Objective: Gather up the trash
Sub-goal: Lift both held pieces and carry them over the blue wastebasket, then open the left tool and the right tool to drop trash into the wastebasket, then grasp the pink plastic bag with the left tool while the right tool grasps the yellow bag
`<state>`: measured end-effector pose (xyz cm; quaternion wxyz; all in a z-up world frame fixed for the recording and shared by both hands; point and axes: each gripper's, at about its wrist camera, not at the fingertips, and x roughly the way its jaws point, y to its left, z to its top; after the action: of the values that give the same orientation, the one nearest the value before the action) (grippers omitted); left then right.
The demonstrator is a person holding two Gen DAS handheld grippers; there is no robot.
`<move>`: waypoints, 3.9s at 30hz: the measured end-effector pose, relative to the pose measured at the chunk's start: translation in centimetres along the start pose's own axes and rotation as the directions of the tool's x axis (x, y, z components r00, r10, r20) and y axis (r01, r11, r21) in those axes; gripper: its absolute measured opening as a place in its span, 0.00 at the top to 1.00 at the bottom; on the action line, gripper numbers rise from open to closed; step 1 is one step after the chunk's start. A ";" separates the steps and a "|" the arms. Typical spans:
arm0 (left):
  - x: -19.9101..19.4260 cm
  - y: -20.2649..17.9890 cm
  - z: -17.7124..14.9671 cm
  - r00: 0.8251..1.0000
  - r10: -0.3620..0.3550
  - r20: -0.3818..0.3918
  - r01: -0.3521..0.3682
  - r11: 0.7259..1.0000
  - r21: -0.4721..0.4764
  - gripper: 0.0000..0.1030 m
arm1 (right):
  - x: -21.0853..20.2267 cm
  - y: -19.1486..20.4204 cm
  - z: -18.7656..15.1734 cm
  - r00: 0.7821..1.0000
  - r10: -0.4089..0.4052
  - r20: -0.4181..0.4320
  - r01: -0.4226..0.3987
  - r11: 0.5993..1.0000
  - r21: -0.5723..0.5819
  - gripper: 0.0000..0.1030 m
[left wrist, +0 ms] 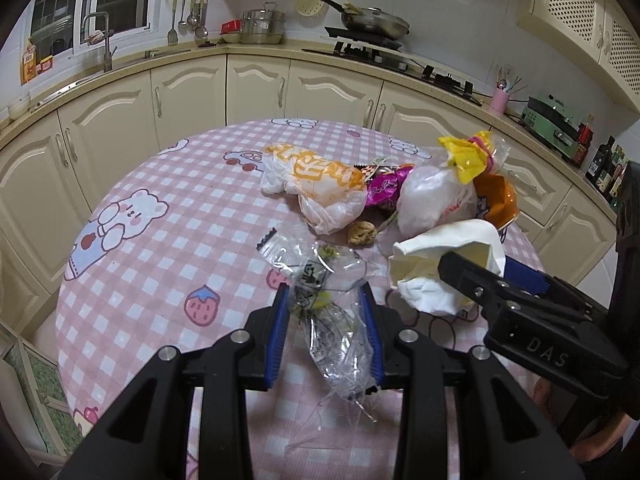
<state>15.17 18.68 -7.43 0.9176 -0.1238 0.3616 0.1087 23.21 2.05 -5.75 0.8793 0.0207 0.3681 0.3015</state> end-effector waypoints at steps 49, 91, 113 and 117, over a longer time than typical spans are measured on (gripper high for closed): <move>-4.5 -30.1 -8.9 0.883 -0.406 -0.234 0.469 0.769 0.435 0.66 | -26.8 -21.4 -16.9 0.846 -0.506 0.166 0.320 0.732 0.602 0.23; 2.0 -32.7 -8.4 0.909 -0.307 -0.283 0.406 0.808 0.427 0.26 | -22.0 -26.9 -18.0 0.892 -0.451 -0.018 0.339 0.644 0.686 0.15; -4.5 -27.2 -7.5 0.929 -0.331 -0.165 0.369 0.840 0.397 0.25 | -25.0 -18.2 -15.0 0.880 -0.466 0.092 0.341 0.754 0.561 0.13; -5.7 -24.5 -6.7 0.941 -0.318 -0.115 0.338 0.870 0.359 0.23 | -24.6 -16.4 -14.0 0.888 -0.446 0.110 0.330 0.786 0.522 0.11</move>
<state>13.89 -7.16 -4.59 0.9195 -0.0092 0.3733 -0.1226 8.96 -27.36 -4.53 0.9243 0.2001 0.3251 0.0054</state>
